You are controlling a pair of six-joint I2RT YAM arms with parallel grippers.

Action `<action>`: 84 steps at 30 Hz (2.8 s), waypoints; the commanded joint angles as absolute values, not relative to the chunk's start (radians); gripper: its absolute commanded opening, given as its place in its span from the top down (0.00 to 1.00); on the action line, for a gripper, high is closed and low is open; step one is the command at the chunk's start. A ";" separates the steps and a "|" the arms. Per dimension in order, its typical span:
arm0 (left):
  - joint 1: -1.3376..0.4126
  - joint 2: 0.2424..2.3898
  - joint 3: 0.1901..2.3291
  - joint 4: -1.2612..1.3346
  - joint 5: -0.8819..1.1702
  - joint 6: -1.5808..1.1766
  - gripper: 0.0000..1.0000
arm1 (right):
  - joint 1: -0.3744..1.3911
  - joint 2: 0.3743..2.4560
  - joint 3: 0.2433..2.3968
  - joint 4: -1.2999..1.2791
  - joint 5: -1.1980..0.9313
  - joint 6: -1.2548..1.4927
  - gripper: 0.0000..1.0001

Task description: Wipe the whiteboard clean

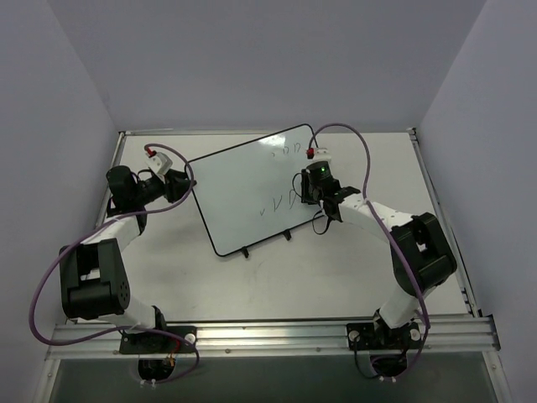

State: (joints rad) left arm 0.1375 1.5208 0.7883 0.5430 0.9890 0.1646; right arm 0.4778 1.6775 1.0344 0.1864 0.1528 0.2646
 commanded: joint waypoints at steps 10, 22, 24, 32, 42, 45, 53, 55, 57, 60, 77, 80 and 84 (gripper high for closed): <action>0.109 1.548 0.776 0.564 1.026 0.331 0.98 | 0.491 1.562 0.908 0.330 -0.020 0.290 1.00; 0.107 1.551 0.776 0.568 1.026 0.328 0.98 | 0.817 1.589 0.926 0.377 0.147 0.316 1.00; 0.106 1.549 0.776 0.568 1.026 0.328 0.98 | 0.851 1.609 0.948 0.362 0.173 0.311 1.00; 0.100 1.552 0.776 0.572 1.025 0.328 0.98 | 0.919 1.697 1.043 0.337 0.262 0.275 1.00; 0.100 1.549 0.773 0.578 1.025 0.325 0.98 | 0.910 1.741 1.080 0.321 0.504 0.221 1.00; 0.098 1.546 0.773 0.580 1.026 0.325 0.98 | 0.873 1.741 1.069 0.327 0.517 0.222 1.00; 0.098 1.540 0.770 0.580 1.025 0.327 0.98 | 0.695 1.707 1.008 0.347 0.437 0.221 1.00; 0.098 1.536 0.767 0.575 1.022 0.330 0.98 | 0.631 1.694 1.005 0.341 0.388 0.215 1.00; 0.097 1.531 0.769 0.566 1.020 0.339 0.98 | 0.597 1.687 1.008 0.328 0.361 0.206 1.00; 0.095 1.529 0.769 0.554 1.014 0.348 0.98 | 0.557 1.689 1.022 0.302 0.311 0.186 1.00; 0.091 1.536 0.776 0.535 1.009 0.362 0.98 | 0.805 1.628 0.890 0.491 0.255 0.322 1.00; 0.086 1.532 0.778 0.528 1.006 0.368 0.98 | 0.900 1.638 0.890 0.544 0.313 0.339 1.00; 0.084 1.529 0.778 0.520 1.003 0.373 0.98 | 0.992 1.704 0.958 0.517 0.392 0.336 1.00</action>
State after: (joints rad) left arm 0.1192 1.5307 0.7876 0.5621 0.9546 0.2661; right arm 0.9615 1.6711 0.8932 0.4759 0.2863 0.3111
